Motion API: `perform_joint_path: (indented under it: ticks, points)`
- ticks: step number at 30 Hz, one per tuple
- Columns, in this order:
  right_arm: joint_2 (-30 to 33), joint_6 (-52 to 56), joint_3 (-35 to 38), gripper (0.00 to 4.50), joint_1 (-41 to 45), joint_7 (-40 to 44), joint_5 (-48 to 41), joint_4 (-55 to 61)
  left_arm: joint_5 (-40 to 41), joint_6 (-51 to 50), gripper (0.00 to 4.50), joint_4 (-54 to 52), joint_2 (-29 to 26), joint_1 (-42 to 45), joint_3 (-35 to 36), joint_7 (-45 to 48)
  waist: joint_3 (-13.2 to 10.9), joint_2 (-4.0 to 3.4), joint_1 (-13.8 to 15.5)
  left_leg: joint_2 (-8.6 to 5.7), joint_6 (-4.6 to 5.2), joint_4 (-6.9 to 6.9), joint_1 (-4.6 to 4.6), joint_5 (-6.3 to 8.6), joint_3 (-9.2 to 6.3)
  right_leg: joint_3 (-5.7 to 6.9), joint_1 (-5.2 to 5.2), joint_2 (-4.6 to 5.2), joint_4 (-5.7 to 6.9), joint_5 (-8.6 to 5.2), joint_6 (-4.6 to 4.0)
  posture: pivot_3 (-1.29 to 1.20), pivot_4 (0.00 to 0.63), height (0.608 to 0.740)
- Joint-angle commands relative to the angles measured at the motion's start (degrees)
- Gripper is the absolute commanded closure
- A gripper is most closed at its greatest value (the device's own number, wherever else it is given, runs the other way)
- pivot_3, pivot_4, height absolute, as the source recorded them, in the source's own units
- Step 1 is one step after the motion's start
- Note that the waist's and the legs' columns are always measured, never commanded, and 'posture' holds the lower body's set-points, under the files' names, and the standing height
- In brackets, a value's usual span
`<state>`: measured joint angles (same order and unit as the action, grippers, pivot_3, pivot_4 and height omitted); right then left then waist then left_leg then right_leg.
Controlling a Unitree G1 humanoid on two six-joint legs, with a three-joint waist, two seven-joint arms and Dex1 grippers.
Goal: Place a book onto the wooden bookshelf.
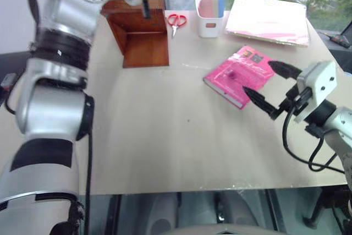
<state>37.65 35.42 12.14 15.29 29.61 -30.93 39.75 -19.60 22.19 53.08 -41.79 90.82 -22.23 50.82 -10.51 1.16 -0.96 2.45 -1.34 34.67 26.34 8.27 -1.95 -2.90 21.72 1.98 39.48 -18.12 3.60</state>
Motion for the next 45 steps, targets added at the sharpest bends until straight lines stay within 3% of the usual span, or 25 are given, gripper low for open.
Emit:
perform_joint_path:
  ticks: [1,9,14,24,25,26,30,31,33,40,45]
  points:
    - [-0.04,-1.04,-1.28,0.00,3.60,-0.47,0.53,-0.36,-4.82,2.38,4.42,7.37,-1.95,4.95,-1.23,-0.78,-0.02,-0.01,0.06,0.00,0.00,-0.02,0.05,0.00,-0.02,0.04,0.02,0.00,-0.05,0.00,0.00,0.00,0.150,0.740]
    - [0.66,-5.93,-3.64,0.00,11.41,3.34,3.28,-8.51,-16.50,-2.95,4.42,18.69,-2.77,12.34,-7.80,-1.83,-0.33,0.27,-0.06,0.00,0.00,-0.02,0.31,0.00,-0.11,0.19,0.16,0.04,-0.13,0.00,0.00,0.00,0.150,0.740]
    - [0.49,-7.05,-3.13,0.00,13.76,4.27,3.02,-8.87,-18.06,-3.48,4.42,20.09,-2.39,15.80,-7.84,0.07,-0.35,0.27,-0.26,0.01,0.00,0.05,0.31,0.00,-0.10,0.19,0.21,0.04,0.04,0.00,0.00,0.00,0.150,0.740]
    - [-0.43,-12.08,-6.01,0.00,16.79,6.59,6.46,-15.40,-19.10,-8.00,4.42,22.48,-0.26,14.25,-7.95,2.91,-0.39,0.23,-1.57,0.01,-0.01,0.11,0.27,-0.01,-0.05,0.09,0.38,0.03,0.43,0.00,0.00,0.00,0.150,0.740]
    - [-0.47,-12.39,-6.28,0.00,17.24,7.03,6.58,-16.01,-18.90,-8.33,3.70,22.48,-0.42,14.25,-7.80,3.81,-0.39,0.23,-1.53,0.01,-0.01,0.15,0.27,-0.01,-0.05,0.09,0.38,0.03,0.47,0.00,0.00,0.00,0.150,0.740]
    - [-0.46,-12.67,-6.51,0.00,17.69,7.55,6.61,-16.53,-18.77,-8.50,3.47,22.42,-0.64,14.16,-7.69,4.48,-0.39,0.23,-1.53,0.02,-0.01,0.19,0.27,-0.01,-0.06,0.10,0.37,0.02,0.49,0.00,0.00,0.00,0.150,0.740]
    - [-0.18,-13.26,-6.44,0.00,19.24,10.01,5.68,-18.06,-17.30,-9.28,1.63,21.57,-1.48,13.55,-6.21,5.25,-0.40,0.24,-1.46,0.02,0.00,0.22,0.29,-0.01,-0.02,0.06,0.37,0.03,0.46,0.01,0.00,0.00,0.150,0.740]
    - [-0.16,-13.39,-6.32,0.00,19.49,10.61,5.46,-18.56,-16.87,-9.48,0.94,21.21,-1.71,13.56,-5.66,5.64,-0.40,0.24,-1.45,0.02,0.00,0.21,0.32,-0.01,-0.05,0.09,0.37,0.03,0.44,0.01,0.00,0.00,0.150,0.740]
    - [-0.08,-13.67,-6.24,0.00,19.91,11.75,5.25,-19.37,-16.28,-9.75,0.20,20.57,-2.07,13.63,-4.81,6.05,-0.40,0.24,-1.40,0.02,-0.01,0.22,0.36,-0.01,-0.07,0.12,0.38,0.03,0.40,0.01,0.00,0.00,0.150,0.740]
    - [-1.30,-16.16,-6.25,0.00,22.84,15.42,4.26,-24.19,-10.13,-10.87,0.09,15.67,-5.79,12.34,1.13,12.30,-0.42,0.23,-1.46,0.02,-0.01,0.24,0.37,-0.01,-0.06,0.12,0.37,0.03,0.41,0.01,0.00,0.00,0.150,0.740]
    - [-3.37,-17.15,-5.57,0.00,26.01,15.78,3.01,-26.99,-0.89,-18.51,0.09,2.27,-9.08,5.07,8.74,21.01,-0.49,0.11,-1.52,0.04,-0.02,0.28,0.35,-0.02,-0.06,0.12,0.38,0.03,0.46,0.02,-0.01,0.00,0.150,0.740]
